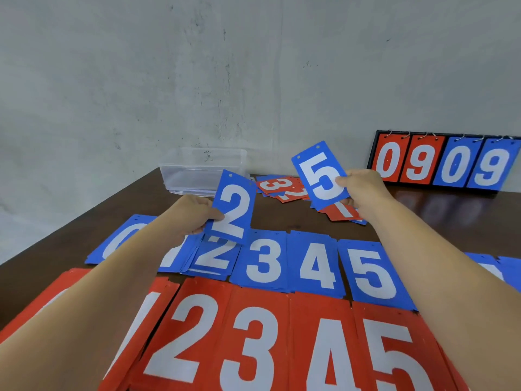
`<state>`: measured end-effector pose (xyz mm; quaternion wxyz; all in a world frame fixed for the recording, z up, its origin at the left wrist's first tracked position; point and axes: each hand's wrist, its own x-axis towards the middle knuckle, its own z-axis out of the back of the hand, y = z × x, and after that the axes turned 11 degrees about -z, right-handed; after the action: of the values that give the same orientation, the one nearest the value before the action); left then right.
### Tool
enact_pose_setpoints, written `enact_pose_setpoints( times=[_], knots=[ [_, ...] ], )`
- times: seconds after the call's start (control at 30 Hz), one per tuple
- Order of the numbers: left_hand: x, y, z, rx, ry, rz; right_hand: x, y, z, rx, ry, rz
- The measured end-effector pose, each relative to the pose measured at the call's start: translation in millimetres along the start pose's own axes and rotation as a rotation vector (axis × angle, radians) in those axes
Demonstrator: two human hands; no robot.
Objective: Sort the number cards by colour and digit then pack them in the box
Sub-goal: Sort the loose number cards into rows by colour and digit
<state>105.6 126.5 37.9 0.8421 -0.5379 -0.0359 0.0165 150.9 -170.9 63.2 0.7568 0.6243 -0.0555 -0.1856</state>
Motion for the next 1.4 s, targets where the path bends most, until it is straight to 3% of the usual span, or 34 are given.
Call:
enact_pose_setpoints(
  times=[0.37,0.57,0.73,0.97,1.17,1.4],
  knots=[
    [-21.8,24.8,20.2,0.13,0.082,-0.022,-61.7,-18.5,12.4,-0.037,-0.057,-0.053],
    [-18.7,46.5,8.1,0.499,0.031,-0.135,-86.4,-46.8,35.6,-0.064,-0.222,-0.112],
    [-21.5,56.6,0.6,0.676,0.036,-0.211,-94.8,-71.6,50.9,-0.227,-0.306,-0.174],
    [-25.8,54.0,-6.1,0.848,-0.014,-0.273,-95.6,-105.4,48.6,-0.732,-0.467,-0.134],
    [-30.1,49.7,-11.8,0.82,-0.003,-0.326,-95.9,-108.0,44.7,-0.874,-0.538,-0.123],
    [-32.3,33.8,-26.9,0.747,0.049,-0.379,-96.9,-98.2,43.0,-0.911,-0.507,-0.108]
  ],
)
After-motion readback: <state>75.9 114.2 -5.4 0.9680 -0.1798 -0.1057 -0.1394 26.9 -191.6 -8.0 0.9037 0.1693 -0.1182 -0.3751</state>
